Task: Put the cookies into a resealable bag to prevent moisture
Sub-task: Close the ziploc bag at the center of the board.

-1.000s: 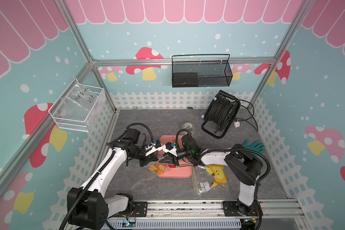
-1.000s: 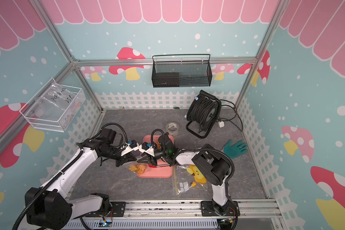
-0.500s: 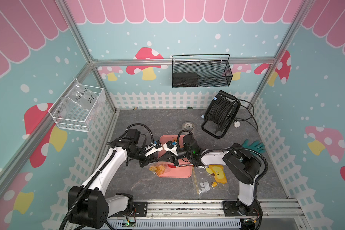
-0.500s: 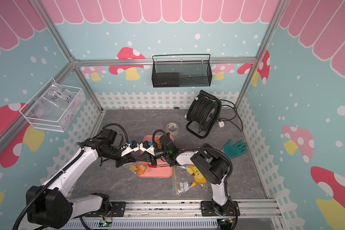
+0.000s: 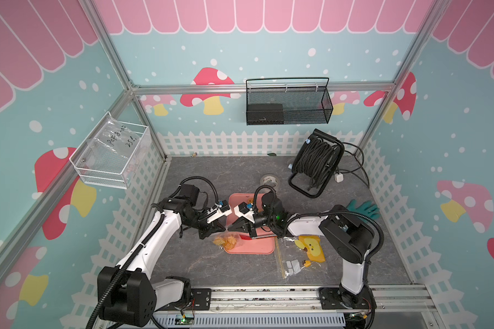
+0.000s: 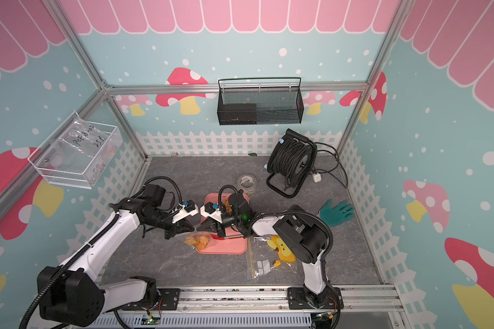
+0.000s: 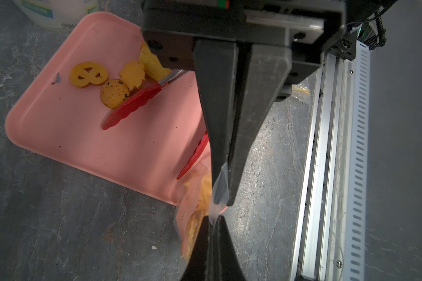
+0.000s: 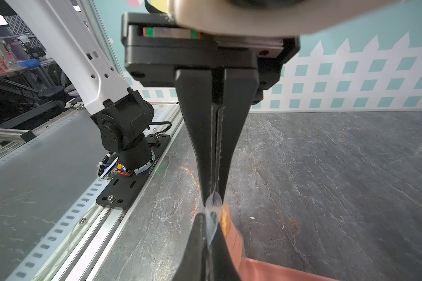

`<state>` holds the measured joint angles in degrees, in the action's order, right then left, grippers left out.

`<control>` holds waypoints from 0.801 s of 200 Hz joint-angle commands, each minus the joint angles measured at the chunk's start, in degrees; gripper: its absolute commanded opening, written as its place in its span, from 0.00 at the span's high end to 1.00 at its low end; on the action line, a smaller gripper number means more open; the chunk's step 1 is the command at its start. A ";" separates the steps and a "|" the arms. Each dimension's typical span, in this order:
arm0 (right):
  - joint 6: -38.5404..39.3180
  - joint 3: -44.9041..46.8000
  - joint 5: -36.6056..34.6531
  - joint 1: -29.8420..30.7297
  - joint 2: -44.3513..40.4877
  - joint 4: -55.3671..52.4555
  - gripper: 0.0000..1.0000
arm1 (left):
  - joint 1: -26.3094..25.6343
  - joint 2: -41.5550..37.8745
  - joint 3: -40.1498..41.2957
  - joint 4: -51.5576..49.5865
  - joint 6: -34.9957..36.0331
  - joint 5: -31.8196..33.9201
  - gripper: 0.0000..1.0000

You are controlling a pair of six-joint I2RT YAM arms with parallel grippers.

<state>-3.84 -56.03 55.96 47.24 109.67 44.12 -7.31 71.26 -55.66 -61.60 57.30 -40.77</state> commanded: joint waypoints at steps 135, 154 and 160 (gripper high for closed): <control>-2.74 -0.33 3.68 -1.19 0.96 2.62 1.00 | -1.13 3.24 0.60 2.90 1.94 -4.84 0.90; -2.50 0.08 3.46 -1.40 0.83 2.33 1.00 | -1.02 3.03 -0.05 1.18 2.51 -4.91 1.00; -2.50 0.26 3.44 -1.58 0.80 2.37 1.00 | -1.04 3.00 -0.10 0.52 2.72 -4.71 1.00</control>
<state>-6.33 -56.03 57.49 46.04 109.71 44.45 -8.40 75.42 -55.27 -59.75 58.41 -44.01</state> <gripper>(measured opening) 0.046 0.053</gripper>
